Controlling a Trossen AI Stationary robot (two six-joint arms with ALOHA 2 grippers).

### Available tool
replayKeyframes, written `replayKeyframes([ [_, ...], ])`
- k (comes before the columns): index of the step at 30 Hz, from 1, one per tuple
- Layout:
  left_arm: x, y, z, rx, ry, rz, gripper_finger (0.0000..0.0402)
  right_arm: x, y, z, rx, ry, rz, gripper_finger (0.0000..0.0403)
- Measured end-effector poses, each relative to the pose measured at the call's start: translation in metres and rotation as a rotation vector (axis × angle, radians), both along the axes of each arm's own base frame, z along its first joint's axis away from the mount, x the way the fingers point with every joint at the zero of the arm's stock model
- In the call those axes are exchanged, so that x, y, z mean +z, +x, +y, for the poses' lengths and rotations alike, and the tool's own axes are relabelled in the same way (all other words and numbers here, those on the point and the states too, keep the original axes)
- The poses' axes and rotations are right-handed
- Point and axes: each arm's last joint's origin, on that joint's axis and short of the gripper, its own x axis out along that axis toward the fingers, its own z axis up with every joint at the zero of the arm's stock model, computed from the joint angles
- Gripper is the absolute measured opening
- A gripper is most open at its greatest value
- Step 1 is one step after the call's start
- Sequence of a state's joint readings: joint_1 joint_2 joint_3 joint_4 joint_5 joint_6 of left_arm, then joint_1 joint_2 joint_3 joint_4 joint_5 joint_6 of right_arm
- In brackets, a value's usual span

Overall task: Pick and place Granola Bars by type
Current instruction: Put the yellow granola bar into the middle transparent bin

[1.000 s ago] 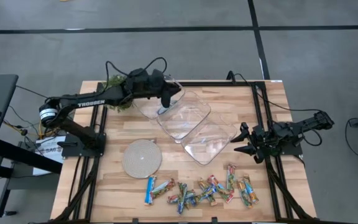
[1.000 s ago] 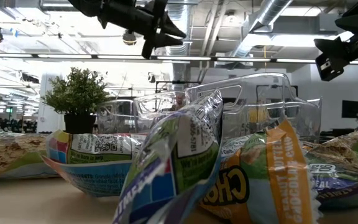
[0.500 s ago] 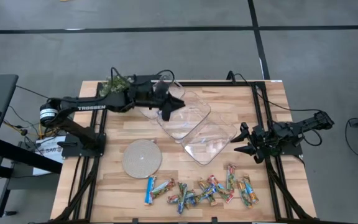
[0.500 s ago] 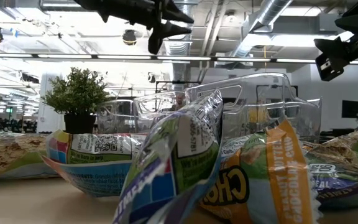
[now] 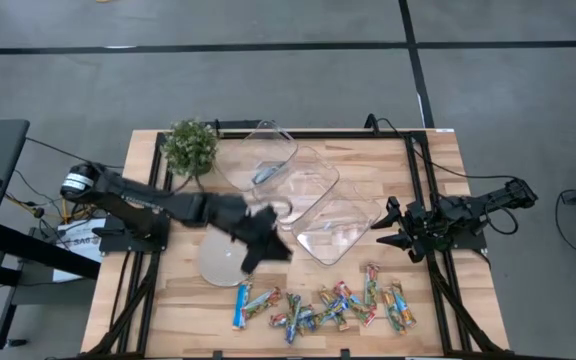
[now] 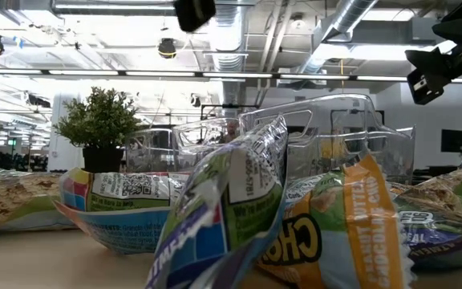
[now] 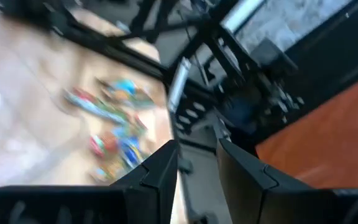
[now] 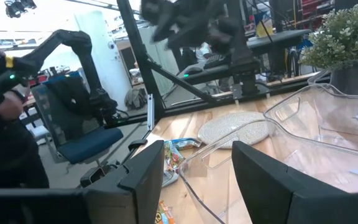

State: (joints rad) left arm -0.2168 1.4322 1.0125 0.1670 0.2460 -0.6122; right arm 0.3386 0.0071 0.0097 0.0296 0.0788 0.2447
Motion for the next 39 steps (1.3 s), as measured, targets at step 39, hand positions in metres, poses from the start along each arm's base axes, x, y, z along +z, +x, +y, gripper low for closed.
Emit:
replayKeyframes([
  [39,-0.089,-0.097,-0.106,0.460,-0.070,0.977,0.0105,0.000,0.000,0.000,0.000,0.000,0.000,0.0184],
])
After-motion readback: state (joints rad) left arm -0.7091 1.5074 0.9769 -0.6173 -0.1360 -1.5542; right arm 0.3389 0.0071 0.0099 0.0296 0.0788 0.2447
